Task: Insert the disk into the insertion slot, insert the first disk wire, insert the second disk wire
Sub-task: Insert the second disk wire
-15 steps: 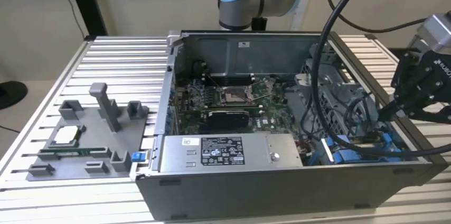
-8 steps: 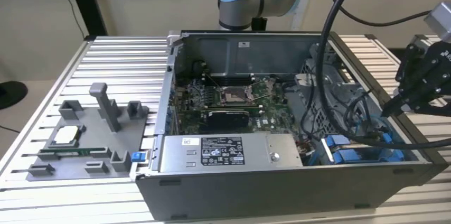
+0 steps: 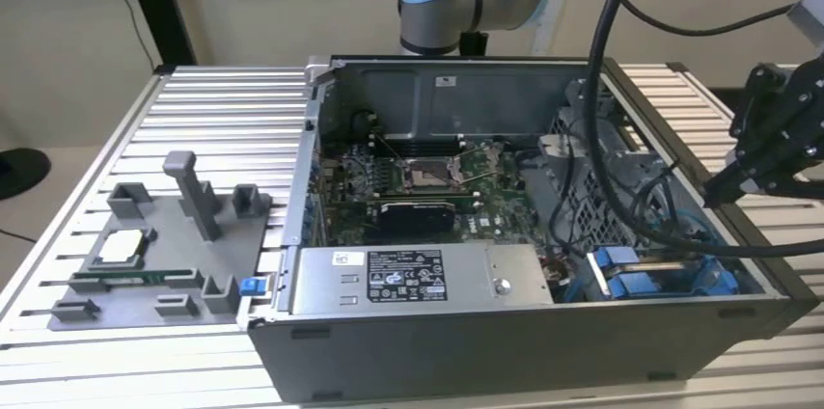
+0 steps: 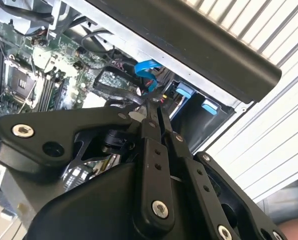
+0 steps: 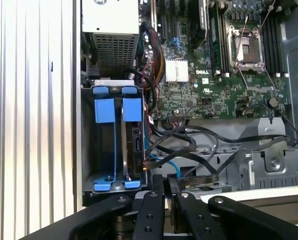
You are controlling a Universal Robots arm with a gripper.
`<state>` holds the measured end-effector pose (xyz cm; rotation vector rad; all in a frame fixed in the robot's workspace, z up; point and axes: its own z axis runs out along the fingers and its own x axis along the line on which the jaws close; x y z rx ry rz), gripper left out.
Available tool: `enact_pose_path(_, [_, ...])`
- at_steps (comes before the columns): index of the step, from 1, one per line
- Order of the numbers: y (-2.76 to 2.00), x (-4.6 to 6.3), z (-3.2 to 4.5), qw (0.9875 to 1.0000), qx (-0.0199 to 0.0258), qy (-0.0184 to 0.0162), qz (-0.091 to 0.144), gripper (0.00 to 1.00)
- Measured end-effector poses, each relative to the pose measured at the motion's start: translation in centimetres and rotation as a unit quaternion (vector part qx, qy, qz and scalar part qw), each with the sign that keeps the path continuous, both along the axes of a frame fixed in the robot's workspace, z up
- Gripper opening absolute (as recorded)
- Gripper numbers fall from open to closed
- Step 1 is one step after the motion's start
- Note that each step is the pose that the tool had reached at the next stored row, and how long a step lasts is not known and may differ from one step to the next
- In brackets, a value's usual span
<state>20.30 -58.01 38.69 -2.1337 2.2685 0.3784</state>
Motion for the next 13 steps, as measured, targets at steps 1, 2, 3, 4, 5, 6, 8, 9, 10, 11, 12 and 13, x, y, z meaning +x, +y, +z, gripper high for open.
enact_pose_path(1, [0.0, -0.1, 0.0, 1.0, 0.0, -0.0001, 0.0, 0.0])
enact_pose_path(2, [0.0, -0.3, 0.01, 1.0, -0.0001, -0.0002, 0.0, 0.0])
enact_pose_path(3, [0.0, -0.5, 0.01, 1.0, -0.0001, -0.0005, 0.0, 0.0])
enact_pose_path(4, [0.0, -0.8, 0.01, 1.0, -0.0001, -0.0009, 0.0, 0.0])
enact_pose_path(5, [0.0, -1.0, 0.01, 1.0, -0.0001, -0.0011, 0.0, 0.0])
enact_pose_path(6, [0.0, -1.3, 0.01, 1.0, -0.0001, -0.0014, 0.0, 0.0])
enact_pose_path(8, [0.0, -1.6, 0.01, 1.0, -0.0001, -0.0016, 0.0, 0.0])
enact_pose_path(9, [0.0, -1.8, 0.01, 1.0, -0.0001, -0.0017, 0.0, 0.0])
enact_pose_path(10, [0.0, -1.9, 0.01, 1.0, 0.0, -0.0018, 0.0, 0.0])
enact_pose_path(11, [0.0, -1.9, 0.0, 1.0, 0.0, -0.0018, 0.0, 0.0])
enact_pose_path(12, [0.0, -2.0, 0.0, 1.0, -0.0001, -0.0018, 0.0, 0.0])
enact_pose_path(13, [0.0, -2.0, 0.01, 1.0, -0.0003, -0.0018, 0.0, 0.0])
